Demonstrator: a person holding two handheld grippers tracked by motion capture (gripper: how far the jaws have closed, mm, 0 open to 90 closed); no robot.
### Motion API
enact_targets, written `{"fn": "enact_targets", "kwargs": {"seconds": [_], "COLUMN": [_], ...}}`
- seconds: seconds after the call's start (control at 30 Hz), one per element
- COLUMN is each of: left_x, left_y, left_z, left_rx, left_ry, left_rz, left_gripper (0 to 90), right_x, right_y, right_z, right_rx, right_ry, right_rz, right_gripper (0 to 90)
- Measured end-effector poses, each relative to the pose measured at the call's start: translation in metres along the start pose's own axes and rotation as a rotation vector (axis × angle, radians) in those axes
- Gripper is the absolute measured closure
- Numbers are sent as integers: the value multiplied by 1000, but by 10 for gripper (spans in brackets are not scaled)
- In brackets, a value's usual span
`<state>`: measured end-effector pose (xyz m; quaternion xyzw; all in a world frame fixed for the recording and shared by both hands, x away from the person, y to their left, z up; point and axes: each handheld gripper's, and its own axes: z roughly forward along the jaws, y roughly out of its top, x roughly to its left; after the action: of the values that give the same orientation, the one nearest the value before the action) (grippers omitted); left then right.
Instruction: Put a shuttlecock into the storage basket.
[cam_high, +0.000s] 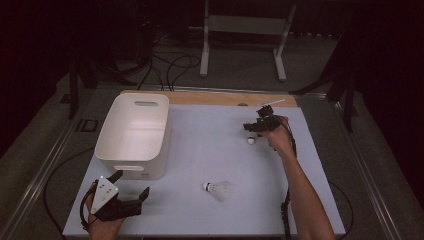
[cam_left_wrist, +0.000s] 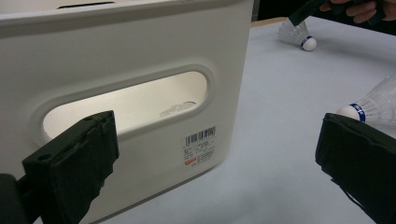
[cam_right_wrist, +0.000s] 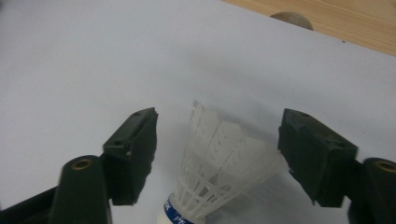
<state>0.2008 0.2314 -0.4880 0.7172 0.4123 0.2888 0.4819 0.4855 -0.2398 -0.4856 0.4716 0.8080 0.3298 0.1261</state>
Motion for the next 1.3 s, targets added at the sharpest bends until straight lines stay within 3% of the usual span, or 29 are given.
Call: {"fn": "enact_targets", "kwargs": {"seconds": [0.37, 0.9, 1.3], "left_x": [0, -1, -1], "left_y": [0, 1, 1], "left_z": [0, 0, 0], "left_rx": [-2, 0, 0], "left_ry": [0, -2, -2], "left_rz": [1, 4, 4], "left_gripper": [0, 0, 0], "right_x": [6, 9, 3], "right_y": [-3, -13, -21], "right_z": [-5, -26, -23], "right_rx": [25, 35, 76], "right_ry": [-9, 41, 48], "right_rz": [-50, -92, -68], "right_gripper": [376, 468, 460]}}
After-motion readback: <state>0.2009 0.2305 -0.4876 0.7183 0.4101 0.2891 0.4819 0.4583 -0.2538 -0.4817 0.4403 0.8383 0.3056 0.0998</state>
